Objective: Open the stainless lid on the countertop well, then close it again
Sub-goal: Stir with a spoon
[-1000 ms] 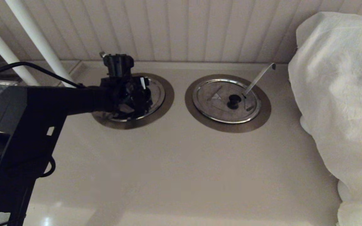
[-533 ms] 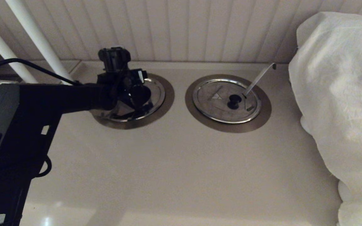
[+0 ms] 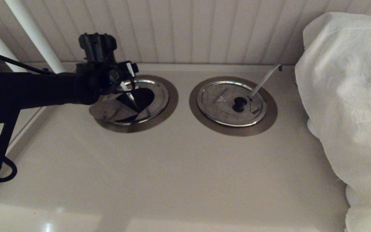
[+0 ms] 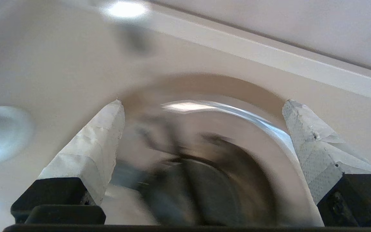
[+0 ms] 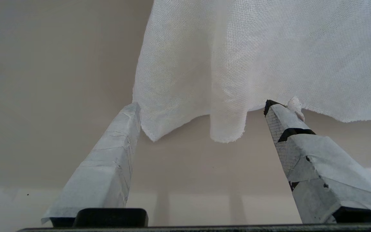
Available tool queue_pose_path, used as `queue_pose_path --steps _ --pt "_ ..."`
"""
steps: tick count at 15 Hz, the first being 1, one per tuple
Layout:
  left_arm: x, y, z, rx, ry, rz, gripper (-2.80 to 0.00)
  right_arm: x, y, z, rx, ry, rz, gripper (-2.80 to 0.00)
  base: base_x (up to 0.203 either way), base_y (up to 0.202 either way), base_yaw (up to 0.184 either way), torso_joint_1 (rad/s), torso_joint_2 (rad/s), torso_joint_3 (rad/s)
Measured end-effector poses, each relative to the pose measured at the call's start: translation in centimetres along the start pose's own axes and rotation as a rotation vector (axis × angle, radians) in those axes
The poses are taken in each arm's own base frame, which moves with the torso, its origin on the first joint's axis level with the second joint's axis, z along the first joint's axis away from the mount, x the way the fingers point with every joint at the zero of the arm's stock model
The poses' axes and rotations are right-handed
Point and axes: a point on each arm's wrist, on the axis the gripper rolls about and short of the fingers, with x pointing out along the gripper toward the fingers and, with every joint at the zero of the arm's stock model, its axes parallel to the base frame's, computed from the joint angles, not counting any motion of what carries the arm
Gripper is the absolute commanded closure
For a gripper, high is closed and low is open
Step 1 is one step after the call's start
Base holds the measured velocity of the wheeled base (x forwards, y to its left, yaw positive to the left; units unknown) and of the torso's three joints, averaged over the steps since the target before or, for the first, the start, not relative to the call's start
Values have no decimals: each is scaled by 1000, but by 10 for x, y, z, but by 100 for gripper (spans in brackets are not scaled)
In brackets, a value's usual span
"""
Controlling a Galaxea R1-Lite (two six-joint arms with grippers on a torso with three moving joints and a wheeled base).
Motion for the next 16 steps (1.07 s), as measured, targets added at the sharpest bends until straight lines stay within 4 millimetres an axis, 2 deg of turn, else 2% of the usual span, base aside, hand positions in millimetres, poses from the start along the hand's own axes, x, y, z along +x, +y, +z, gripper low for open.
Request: queue_pose_path --steps 3,6,9,16 --pt "14 5 -14 -21 5 16 -280 0 0 0 0 0 0 -280 0 0 0 0 0 0" --pt "35 3 -30 -36 -53 5 -280 0 0 0 1 -1 0 -280 0 0 0 0 0 0" --pt "46 -5 -47 -36 -55 -20 -280 0 0 0 0 -1 0 -280 0 0 0 0 0 0" --pt "47 -23 -63 -28 -27 -89 -280 0 0 0 0 -1 0 -280 0 0 0 0 0 0"
